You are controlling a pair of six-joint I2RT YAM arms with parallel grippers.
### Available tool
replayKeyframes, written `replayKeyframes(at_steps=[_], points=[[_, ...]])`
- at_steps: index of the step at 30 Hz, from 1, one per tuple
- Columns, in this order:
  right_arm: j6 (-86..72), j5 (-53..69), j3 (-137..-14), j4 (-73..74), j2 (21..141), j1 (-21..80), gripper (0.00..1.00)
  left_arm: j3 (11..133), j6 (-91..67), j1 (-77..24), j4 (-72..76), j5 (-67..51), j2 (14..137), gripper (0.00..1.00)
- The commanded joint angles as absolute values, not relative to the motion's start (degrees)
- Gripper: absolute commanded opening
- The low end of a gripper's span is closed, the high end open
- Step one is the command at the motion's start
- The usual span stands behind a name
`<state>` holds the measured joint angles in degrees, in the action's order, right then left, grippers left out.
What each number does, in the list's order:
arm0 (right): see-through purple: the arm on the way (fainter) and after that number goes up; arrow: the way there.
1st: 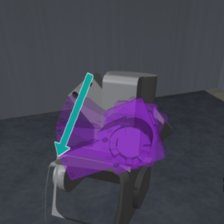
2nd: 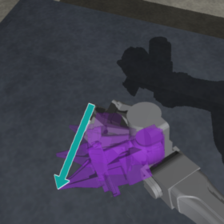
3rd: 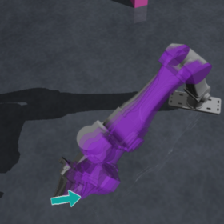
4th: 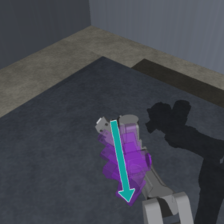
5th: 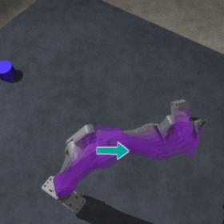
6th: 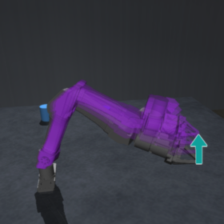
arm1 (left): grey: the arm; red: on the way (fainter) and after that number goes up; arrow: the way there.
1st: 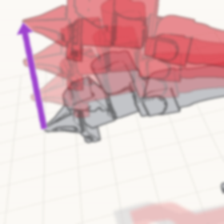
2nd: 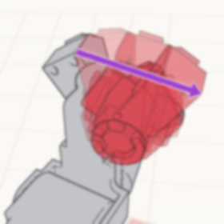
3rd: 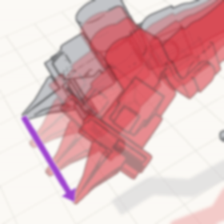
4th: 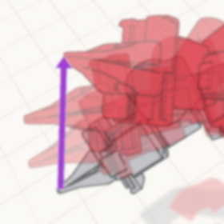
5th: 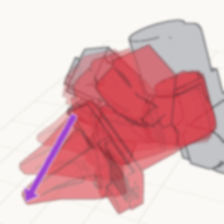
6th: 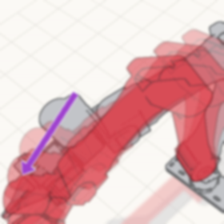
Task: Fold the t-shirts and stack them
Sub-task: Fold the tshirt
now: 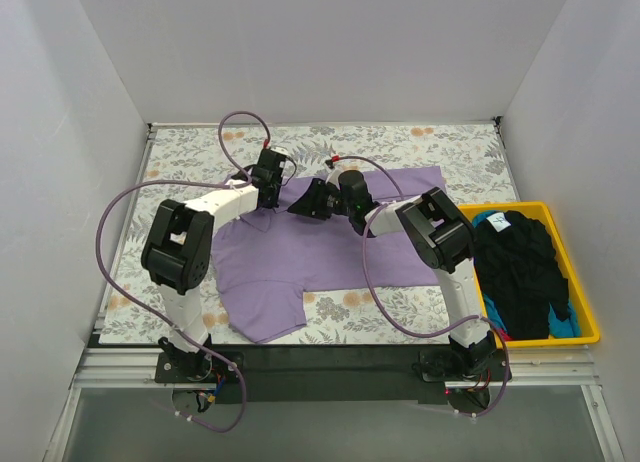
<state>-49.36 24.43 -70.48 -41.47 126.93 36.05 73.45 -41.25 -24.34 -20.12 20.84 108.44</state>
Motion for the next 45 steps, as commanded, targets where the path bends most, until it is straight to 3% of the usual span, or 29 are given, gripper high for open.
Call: replayKeyframes(at_steps=[1,5,13,21,24,27,34,38,41,45], points=[[-48.69,23.82,-71.46,-44.91,125.95,36.39,0.51,76.55,-38.41,-24.00,-19.17,21.80,110.21,0.06],[-46.68,24.08,-70.32,-44.74,124.98,36.39,0.51,79.00,-34.73,-23.99,-17.93,22.67,113.98,0.13],[-42.19,23.64,-64.69,-44.04,120.24,36.30,0.51,83.32,-29.80,-22.94,-16.17,28.30,115.84,0.47],[-34.11,22.77,-61.18,-37.36,113.92,36.30,0.50,84.46,-37.25,-21.88,-16.52,30.85,113.03,0.48],[-29.89,21.45,-59.24,-32.11,109.70,36.12,0.50,83.50,-43.23,-21.88,-18.11,27.95,110.40,0.58],[-24.18,19.52,-58.54,-25.17,105.57,36.04,0.50,83.05,-45.96,-21.80,-18.45,28.99,110.21,0.61],[-14.42,15.57,-53.27,-12.50,93.01,35.69,0.51,82.89,-69.40,-21.62,-28.02,21.21,105.84,0.61],[-13.01,15.12,-48.53,-8.98,86.94,35.07,0.51,75.00,-83.55,-21.62,-25.41,15.39,102.05,0.53],[-12.66,15.12,-46.76,-7.22,82.80,34.98,0.51,72.52,-86.65,-21.45,-21.72,15.21,100.72,0.44],[-12.31,14.16,-43.69,-6.33,78.49,34.63,0.51,72.07,-89.29,-20.92,-20.31,13.98,102.21,0.39]])
